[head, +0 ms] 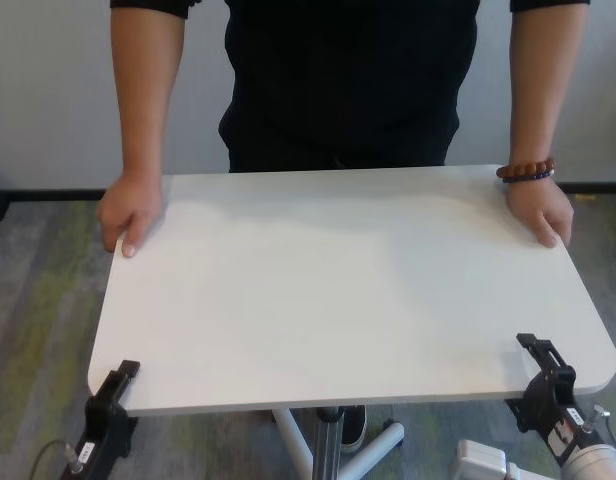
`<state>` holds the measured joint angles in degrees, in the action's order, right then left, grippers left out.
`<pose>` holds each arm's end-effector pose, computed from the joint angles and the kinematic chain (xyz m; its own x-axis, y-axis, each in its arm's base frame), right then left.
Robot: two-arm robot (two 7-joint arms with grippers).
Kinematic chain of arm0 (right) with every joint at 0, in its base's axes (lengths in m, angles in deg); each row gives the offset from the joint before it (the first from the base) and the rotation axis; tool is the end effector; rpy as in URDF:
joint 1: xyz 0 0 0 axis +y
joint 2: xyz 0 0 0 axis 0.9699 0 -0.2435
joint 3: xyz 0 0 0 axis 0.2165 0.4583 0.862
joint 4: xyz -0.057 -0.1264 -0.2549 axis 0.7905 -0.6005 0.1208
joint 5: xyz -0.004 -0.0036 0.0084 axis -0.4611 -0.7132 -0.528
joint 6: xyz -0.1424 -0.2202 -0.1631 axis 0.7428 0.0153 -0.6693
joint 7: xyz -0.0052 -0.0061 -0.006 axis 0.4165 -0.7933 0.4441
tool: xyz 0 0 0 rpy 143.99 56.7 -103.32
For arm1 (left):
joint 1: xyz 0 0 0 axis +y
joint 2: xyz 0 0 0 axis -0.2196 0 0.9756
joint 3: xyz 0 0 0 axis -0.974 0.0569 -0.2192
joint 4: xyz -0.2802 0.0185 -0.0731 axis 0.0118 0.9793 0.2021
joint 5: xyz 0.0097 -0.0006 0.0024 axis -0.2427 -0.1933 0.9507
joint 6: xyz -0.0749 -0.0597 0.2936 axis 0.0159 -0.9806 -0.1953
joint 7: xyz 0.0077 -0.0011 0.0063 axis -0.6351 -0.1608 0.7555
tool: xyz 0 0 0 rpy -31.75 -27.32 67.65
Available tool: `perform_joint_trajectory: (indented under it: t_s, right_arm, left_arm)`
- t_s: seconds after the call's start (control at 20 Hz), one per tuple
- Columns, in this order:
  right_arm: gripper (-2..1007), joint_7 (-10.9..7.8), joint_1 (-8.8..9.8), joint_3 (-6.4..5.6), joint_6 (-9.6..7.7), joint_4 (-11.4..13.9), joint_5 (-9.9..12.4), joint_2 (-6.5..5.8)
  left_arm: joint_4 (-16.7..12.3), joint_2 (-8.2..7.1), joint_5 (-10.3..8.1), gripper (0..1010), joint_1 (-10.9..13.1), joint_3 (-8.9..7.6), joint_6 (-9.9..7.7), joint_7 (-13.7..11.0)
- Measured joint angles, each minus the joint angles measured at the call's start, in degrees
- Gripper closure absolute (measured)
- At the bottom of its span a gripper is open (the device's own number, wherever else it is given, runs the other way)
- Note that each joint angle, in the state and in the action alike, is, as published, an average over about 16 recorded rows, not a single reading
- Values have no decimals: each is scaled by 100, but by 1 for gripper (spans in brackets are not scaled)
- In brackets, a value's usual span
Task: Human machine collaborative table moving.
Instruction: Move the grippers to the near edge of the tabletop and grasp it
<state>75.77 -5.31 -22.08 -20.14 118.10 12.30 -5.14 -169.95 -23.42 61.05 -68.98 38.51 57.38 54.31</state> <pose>0.2437 -0.0439 -0.3709 0.2174 -0.1462 0.9651 0.9713 0.1300 -0.1992 0.2297 0.0261 -0.4171 0.0255 0.0197 0.9995 -0.9732 0.2291 0.0203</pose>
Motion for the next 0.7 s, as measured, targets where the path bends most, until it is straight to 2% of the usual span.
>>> perform_joint_trajectory:
  t_s: [0.4,0.7]
  right_arm:
    - [585,-4,0,2,-2,-1,0,-1]
    - [694,-7,0,3,-3,-2,-1,-1]
  left_arm:
    - [-1,0,1,683,-1,0,0,0]
    - [-2,0,1,754,-1,0,0,0]
